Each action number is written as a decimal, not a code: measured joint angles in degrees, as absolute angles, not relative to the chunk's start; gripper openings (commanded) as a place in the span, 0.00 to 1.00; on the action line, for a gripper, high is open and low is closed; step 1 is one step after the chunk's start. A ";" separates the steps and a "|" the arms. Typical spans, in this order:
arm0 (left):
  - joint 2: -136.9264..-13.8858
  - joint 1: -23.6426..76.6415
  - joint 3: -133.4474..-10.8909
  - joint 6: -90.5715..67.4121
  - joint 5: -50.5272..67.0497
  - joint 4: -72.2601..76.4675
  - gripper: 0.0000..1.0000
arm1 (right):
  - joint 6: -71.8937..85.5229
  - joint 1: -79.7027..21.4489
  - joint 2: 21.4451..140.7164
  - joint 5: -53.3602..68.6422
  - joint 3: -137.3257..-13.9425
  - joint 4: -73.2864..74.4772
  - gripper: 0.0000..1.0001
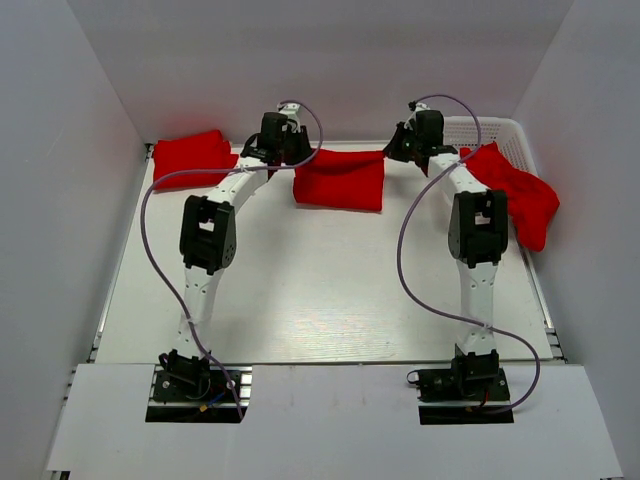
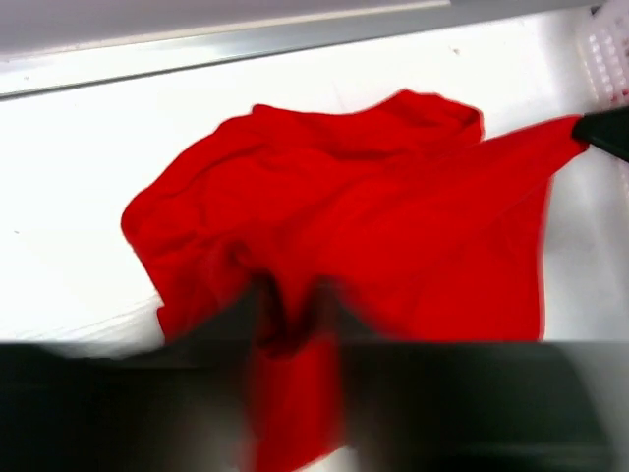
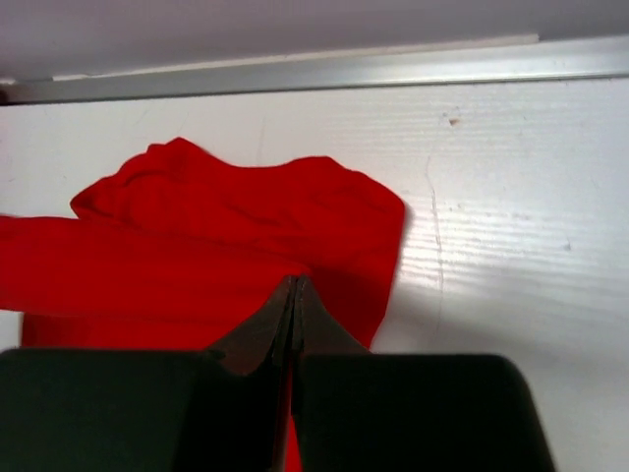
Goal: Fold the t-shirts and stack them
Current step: Fold the long partially folded tshirt into a neat square, then put the neatly folded tshirt into the corner of the board with the left arm
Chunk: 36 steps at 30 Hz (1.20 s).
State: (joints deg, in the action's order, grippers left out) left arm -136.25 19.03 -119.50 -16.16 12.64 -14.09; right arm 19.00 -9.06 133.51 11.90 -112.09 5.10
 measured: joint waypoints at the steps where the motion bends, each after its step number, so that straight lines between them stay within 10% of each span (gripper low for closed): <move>1: -136.79 18.92 -119.50 -16.08 12.47 -13.47 1.00 | 19.00 -8.97 134.13 12.51 -112.77 4.69 0.16; 3: -138.08 18.61 -119.55 -16.71 11.99 -12.45 1.00 | 19.35 -8.71 136.59 13.76 -115.79 4.40 0.54; 4: -138.56 18.44 -119.70 -16.84 11.60 -12.27 1.00 | 19.35 -8.58 137.78 14.24 -117.45 4.29 0.90; 36: -147.24 17.74 -124.88 -9.98 14.09 -18.11 0.96 | 11.70 -8.97 110.87 19.29 -84.79 4.86 0.90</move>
State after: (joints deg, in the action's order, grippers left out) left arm -147.24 17.74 -124.88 -9.98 14.09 -18.11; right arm 11.70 -8.97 110.87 19.29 -84.79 4.86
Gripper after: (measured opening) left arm 0.993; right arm 0.904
